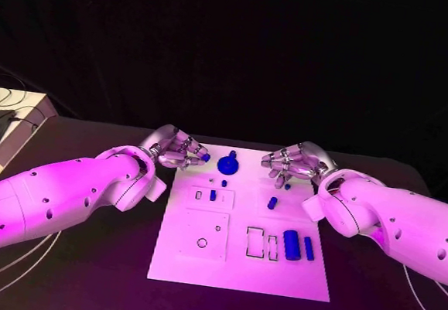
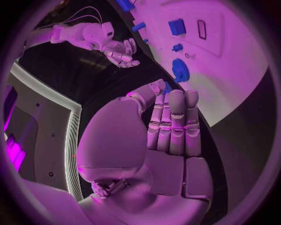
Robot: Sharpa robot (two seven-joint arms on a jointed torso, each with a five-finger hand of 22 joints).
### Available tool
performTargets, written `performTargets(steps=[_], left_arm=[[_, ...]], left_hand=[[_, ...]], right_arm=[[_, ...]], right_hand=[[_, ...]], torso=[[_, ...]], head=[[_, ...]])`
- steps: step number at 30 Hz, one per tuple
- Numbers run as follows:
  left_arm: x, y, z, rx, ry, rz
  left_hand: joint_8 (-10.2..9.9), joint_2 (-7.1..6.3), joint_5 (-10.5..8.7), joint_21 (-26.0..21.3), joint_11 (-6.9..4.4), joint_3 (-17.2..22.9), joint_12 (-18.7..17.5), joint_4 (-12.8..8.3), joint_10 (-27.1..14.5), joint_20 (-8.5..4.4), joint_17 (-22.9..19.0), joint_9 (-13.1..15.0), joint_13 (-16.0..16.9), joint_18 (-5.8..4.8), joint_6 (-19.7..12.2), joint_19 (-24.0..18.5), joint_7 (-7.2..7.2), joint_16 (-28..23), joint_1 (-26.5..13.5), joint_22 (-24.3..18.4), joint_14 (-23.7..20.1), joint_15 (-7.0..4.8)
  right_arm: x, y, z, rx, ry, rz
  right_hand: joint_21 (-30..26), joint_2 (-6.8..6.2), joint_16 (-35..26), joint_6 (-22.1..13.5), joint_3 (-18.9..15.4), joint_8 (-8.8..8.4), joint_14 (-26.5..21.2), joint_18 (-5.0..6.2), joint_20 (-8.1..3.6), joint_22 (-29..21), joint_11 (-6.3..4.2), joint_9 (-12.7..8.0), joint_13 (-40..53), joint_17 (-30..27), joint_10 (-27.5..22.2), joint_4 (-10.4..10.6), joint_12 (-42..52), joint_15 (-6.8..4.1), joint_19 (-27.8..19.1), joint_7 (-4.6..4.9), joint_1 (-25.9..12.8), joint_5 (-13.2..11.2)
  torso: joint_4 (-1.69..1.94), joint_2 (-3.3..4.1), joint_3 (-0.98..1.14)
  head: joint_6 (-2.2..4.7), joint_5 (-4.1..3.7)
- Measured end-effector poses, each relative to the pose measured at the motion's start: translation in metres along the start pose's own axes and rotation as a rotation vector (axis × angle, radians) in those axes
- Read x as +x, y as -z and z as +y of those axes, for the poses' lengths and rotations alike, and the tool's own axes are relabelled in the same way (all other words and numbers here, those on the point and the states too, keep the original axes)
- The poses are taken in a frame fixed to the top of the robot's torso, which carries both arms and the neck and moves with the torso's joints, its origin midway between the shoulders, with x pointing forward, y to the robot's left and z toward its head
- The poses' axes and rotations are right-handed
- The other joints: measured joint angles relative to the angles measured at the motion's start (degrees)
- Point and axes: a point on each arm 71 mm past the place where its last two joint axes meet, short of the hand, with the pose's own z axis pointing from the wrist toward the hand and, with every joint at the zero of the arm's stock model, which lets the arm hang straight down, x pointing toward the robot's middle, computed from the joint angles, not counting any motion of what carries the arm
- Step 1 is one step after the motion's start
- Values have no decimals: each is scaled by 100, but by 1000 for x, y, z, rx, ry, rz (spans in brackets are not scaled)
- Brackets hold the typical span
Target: Assemble the parts on the task board
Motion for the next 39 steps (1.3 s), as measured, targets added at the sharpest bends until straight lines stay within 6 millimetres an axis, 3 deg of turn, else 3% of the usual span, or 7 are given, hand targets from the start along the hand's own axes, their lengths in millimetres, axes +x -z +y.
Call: performTargets(steps=[3, 8, 14, 18, 30, 34, 39], left_arm=[[3, 3, -1, 6, 12, 6], [8, 9, -5, 22, 38, 15], [13, 12, -10, 41, 58, 26], [15, 14, -13, 51, 65, 32], [19, 16, -17, 66, 74, 43], [19, 16, -17, 66, 74, 43], [20, 17, -18, 70, 76, 46]], left_hand=[[0, 1, -11, 0, 0, 0, 0, 0, -1, 0, 0, 0, 0, 1, 0, 0, 0, 0, -1, 0, 0, 0], [0, 16, 5, 0, -1, -7, 0, -7, -3, 1, -1, -3, 0, 0, 0, 0, 0, 0, -16, 0, 0, 0], [0, 16, 11, 28, -2, -8, 0, -8, -4, 2, 17, -3, 0, 0, 0, 0, -1, -35, -16, 0, -1, 0], [0, 16, 11, 28, -2, -8, 0, -8, -5, 10, 17, -3, 0, 0, 0, -8, -1, -35, -16, 0, -1, 1], [0, 16, 11, 28, 7, -15, 0, -15, -16, 11, 23, -3, 0, 0, 0, -8, -1, -35, -15, 0, -1, 1], [0, 15, 10, 27, 15, -15, 0, -15, -25, 9, 23, -4, 0, 0, -1, -11, -1, -35, -15, 0, -1, 1], [0, 16, 9, 28, 15, -15, 0, -15, -26, 0, 32, -4, 0, 0, -1, -43, -1, -34, -14, 0, -1, 1]], right_arm=[[7, -2, 2, 27, 20, 26], [18, -6, 6, 66, 37, 64], [27, -9, 10, 101, 45, 102], [35, -12, 13, 117, 47, 126], [48, -15, 21, 115, 39, 150], [48, -14, 23, 113, 17, 150], [45, -14, 21, 129, -30, 154]], right_hand=[[518, 69, 435, 56, 103, 0, 8, -4, -62, 455, -124, 0, 696, 706, 5, -4, 433, -54, -106, -56, -69, 0], [1266, 181, 1198, 140, 486, 0, -13, 4, -105, 1181, -247, 0, 1795, 1653, -62, -6, 1093, -113, -312, -117, -211, -43], [1822, 190, 1690, 171, 685, 0, 4, 94, -113, 1919, -303, 0, 2613, 2137, -124, 43, 1444, -136, -401, -128, -371, -76], [2129, 165, 1913, 179, 537, 0, 4, 98, -100, 2418, -284, 1, 2947, 2282, -146, 172, 1555, -136, -328, -136, -408, -100], [2440, 136, 2338, 179, -45, 0, -14, 98, -81, 3272, -271, 1, 3684, 2444, -159, 411, 1955, -153, -140, -138, -437, -176], [2658, 98, 2935, 178, -340, 0, -14, 97, -75, 3706, -250, 1, 4318, 2851, -152, 511, 2681, -153, 19, -137, -474, -144], [2627, 55, 3736, 66, -597, 0, -46, 98, -19, 3855, -208, 7, 4923, 3499, -114, 674, 3405, -120, 93, -88, -630, -160]], torso=[[0, 0, 0], [2, 4, -3], [4, 5, -10], [4, 7, -7], [7, 9, -1], [5, 9, 3], [-5, 9, 4]], head=[[3, 0], [12, -3], [16, -3], [20, 7], [19, 5], [16, 14], [25, 20]])
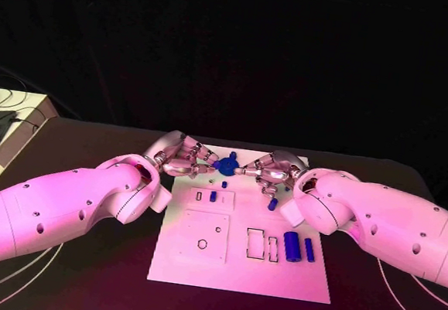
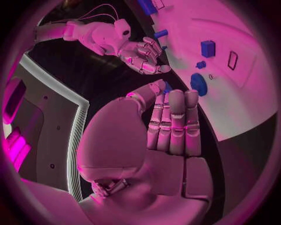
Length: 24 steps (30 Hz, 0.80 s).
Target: Assemble the parts on the task board
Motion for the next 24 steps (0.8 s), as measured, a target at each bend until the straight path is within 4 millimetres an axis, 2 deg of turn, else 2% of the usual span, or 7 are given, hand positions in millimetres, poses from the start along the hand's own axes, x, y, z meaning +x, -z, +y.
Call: performTargets(steps=[6, 7, 11, 17, 24], left_arm=[[3, 1, -2, 9, 4, 6], [4, 1, -3, 12, 7, 8], [6, 2, -6, 24, 25, 8], [8, 4, -9, 36, 71, 4], [9, 8, -8, 33, 109, 5]], left_hand=[[0, 0, -8, 0, 0, 0, 0, 0, -1, 7, 0, 0, 0, 0, 0, -7, 0, 0, 1, 0, -9, 9], [0, 1, -9, 0, 0, 0, 1, 0, -1, 7, 0, -1, 0, 0, 0, -7, 0, 0, 1, 0, -9, 9], [0, 1, -13, 0, -1, 0, 1, 0, -3, 8, 4, -1, 0, 0, -12, -7, 12, 0, 1, 0, -9, 9], [0, 1, 10, 0, 0, -1, 1, -1, -22, 9, 7, -1, 0, 0, -20, -8, 20, 0, 2, 0, -10, 10], [0, 1, 12, 0, -5, -1, 1, -1, -31, 12, 13, -1, 0, 0, -20, -10, 20, 0, 2, 0, -10, 10]], right_arm=[[-3, -2, -4, 31, -63, 26], [-2, -2, -5, 39, -78, 36], [1, -4, -6, 65, -136, 74], [5, -5, -8, 99, -246, 139], [8, -3, -14, 104, -399, 227]], right_hand=[[0, 59, 294, -5, -207, 0, 21, -2, 18, 300, 28, 4, 278, 225, 12, 113, 295, 21, 134, 5, -194, -73], [0, 110, 336, -14, -214, 0, 21, 7, 25, 371, 28, 5, 308, 246, 12, 120, 319, 21, 141, 14, -246, -73], [-106, 101, 347, -113, -296, 0, 1, 82, 45, 522, 29, 10, 329, 257, 11, 202, 323, 41, 190, 13, -389, -107], [-180, 88, 448, -178, -373, 0, 1, 84, 56, 766, 59, 10, 385, 364, 22, 245, 386, 42, 282, 36, -599, -208], [-244, 83, 611, -285, -422, 0, 14, 83, 93, 1128, 101, 10, 485, 610, -20, 250, 568, 95, 373, 79, -710, -259]], torso=[[-4, 0, 3], [-4, 0, 3], [-1, 0, 0], [2, -3, -3], [4, -4, -1]], head=[[11, -2], [13, -6], [24, -19], [38, -34], [57, -48]])
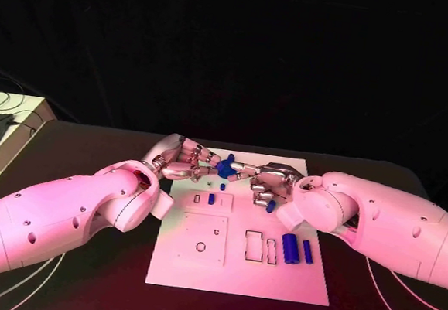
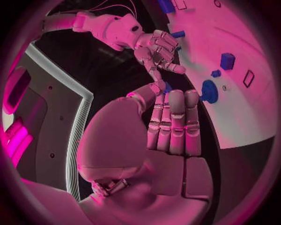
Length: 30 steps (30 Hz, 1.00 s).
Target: Assemble the parts on the task board
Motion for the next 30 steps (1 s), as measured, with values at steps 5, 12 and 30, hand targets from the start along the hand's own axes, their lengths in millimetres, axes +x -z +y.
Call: performTargets(steps=[5, 12, 30], left_arm=[[0, 1, 1, -2, 15, 0], [0, 2, 1, -3, 33, 0], [7, 1, -4, 20, 69, 8]], left_hand=[[0, 0, 0, 0, 10, 0, 0, 0, 9, 2, 0, 0, 0, 0, 0, -1, 0, 0, 0, 0, 0, 0], [0, 27, -1, 0, 20, -7, 0, -7, 1, 9, -1, 0, 0, 0, 0, -8, 0, 0, 27, 0, -1, 1], [0, 11, -20, 22, 33, -7, 0, -7, -5, 20, 11, 0, 0, 0, 0, -17, 0, -26, 43, 0, -10, 10]], right_arm=[[0, 1, -3, -22, -76, 51], [2, 2, -2, -65, -146, 100], [12, -6, 0, -91, -176, 144]], right_hand=[[-63, -48, 23, -50, -62, 0, 8, 0, 16, 154, 21, 0, 18, 95, -21, 28, 36, 8, 60, 10, -92, -26], [-266, -32, 23, -110, -103, 0, 28, 0, 30, 392, 49, 0, 30, 198, -49, -13, 66, 27, 114, 42, -154, -26], [-590, -31, 23, -127, -71, 0, 7, -2, 27, 421, 51, -1, -13, 214, -51, -87, 66, 49, 173, 46, -196, -48]], torso=[[-1, 0, 5], [-9, 3, 14], [-4, 10, 10]], head=[[8, 3], [26, 17], [7, 12]])
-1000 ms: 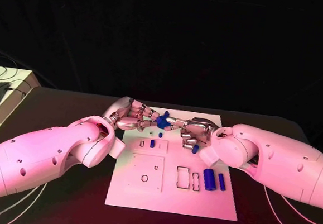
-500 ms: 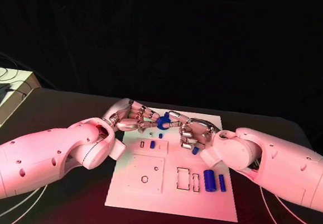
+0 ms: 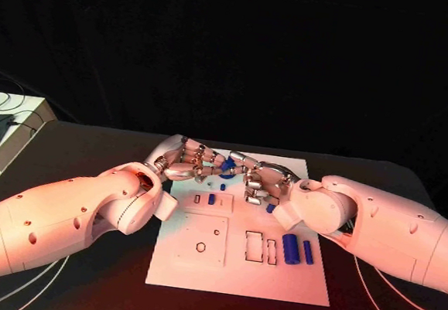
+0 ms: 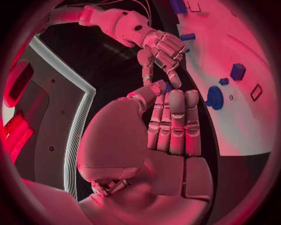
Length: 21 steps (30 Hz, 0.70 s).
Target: Assemble the parts on the task board
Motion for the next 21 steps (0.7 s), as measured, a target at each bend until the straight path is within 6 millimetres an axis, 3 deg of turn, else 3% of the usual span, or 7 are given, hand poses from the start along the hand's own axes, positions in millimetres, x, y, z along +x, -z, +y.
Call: performTargets(steps=[8, 10, 11, 12, 21], left_arm=[[-1, 0, 0, 0, 3, -3], [-1, 0, 0, 0, 4, -3], [-2, 0, 0, 0, 4, -4], [-2, 0, 0, 0, 5, -4], [-1, 0, 0, 0, 11, -4]], left_hand=[[0, -1, 20, 0, 1, 0, 0, 0, 0, 1, 11, 1, 0, 0, 0, 0, 0, 0, 1, 0, 0, 0], [0, -2, 23, 0, 1, 0, 26, 0, 0, 1, 12, 1, 1, 0, 0, 0, 0, 0, 1, 0, 0, 0], [1, 88, 91, 0, 48, 3, 130, 0, 52, 2, 13, 2, 108, 3, 1, -1, -1, 0, 84, 0, 2, 0], [1, 94, 82, 0, 44, 3, 84, 1, 48, 2, 13, 2, 78, 3, 1, -1, -1, 0, 90, 0, 2, 0], [1, 55, 64, 0, 23, 3, 40, 1, 27, 2, 12, 2, 19, 4, 1, -1, -1, 0, 51, 0, 2, 0]], right_arm=[[1, -1, 0, 1, 3, 3], [2, -1, 0, 0, 4, 4], [2, -1, 0, 0, 5, 5], [2, -1, 0, 0, 5, 6], [3, -2, -1, -4, 11, 9]], right_hand=[[-21, 211, 0, 66, 186, 0, 0, -2, -7, -1, 0, 9, 0, 34, 0, -186, 0, 0, 51, -23, 166, 0], [-21, 211, 0, 85, 232, 0, 0, -12, -29, -1, 0, 9, 8, 45, 0, -232, 0, 0, 73, -41, 166, 0], [-34, 240, 0, 85, 250, 0, 0, -38, -38, -1, 0, 9, 17, 45, 0, -250, 0, 0, 82, -41, 195, 0], [-43, 241, 0, 117, 261, 0, 0, -39, -27, -1, 0, 9, 21, 45, 0, -262, 0, 0, 94, -49, 196, 0], [-43, 323, 0, 164, 328, 0, 0, -40, -20, -2, -22, 9, 32, 55, 22, -360, 22, 0, 102, -58, 279, 0]], torso=[[1, -2, 1], [1, -3, 1], [0, -3, 0], [-1, -3, 0], [-3, -2, 3]], head=[[-14, 3], [-14, 4], [-15, 4], [-15, 5], [-16, 11]])
